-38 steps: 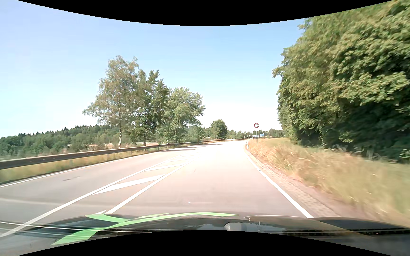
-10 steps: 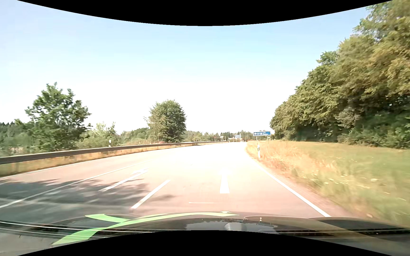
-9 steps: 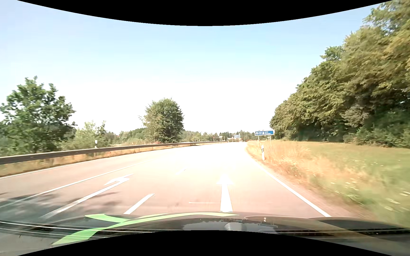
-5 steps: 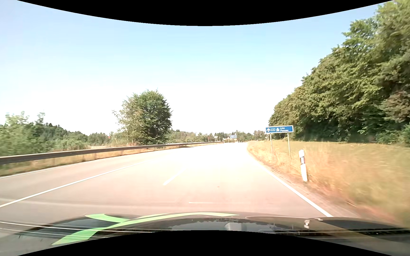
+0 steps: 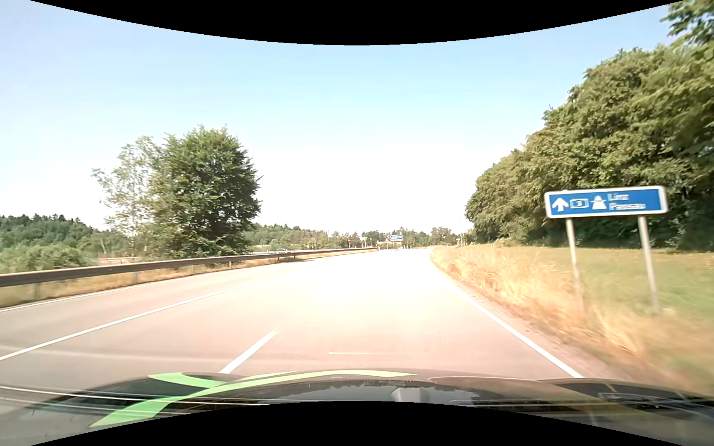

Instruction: Follow the waypoints while adhering to traffic rules and regulations

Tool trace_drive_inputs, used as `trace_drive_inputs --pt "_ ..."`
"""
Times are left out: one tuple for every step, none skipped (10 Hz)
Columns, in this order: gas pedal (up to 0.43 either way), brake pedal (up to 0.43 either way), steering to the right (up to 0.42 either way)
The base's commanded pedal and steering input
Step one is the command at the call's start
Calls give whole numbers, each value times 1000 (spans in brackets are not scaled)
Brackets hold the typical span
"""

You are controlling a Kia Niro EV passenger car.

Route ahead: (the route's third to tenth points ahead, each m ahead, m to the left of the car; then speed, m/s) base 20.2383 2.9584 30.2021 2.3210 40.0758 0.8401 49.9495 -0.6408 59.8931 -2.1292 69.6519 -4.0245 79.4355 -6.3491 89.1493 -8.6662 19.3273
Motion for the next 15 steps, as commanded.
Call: trace_drive_inputs --pt "197 0 15" --pt "197 0 15" --pt "209 0 15" --pt "209 0 15" --pt "240 0 15" --pt "248 0 15" --pt "248 0 14" --pt "268 0 14" --pt "268 0 14" --pt "240 0 14" --pt "197 0 14" --pt "177 0 15" --pt "177 0 15" --pt "177 0 15" --pt "177 0 15"
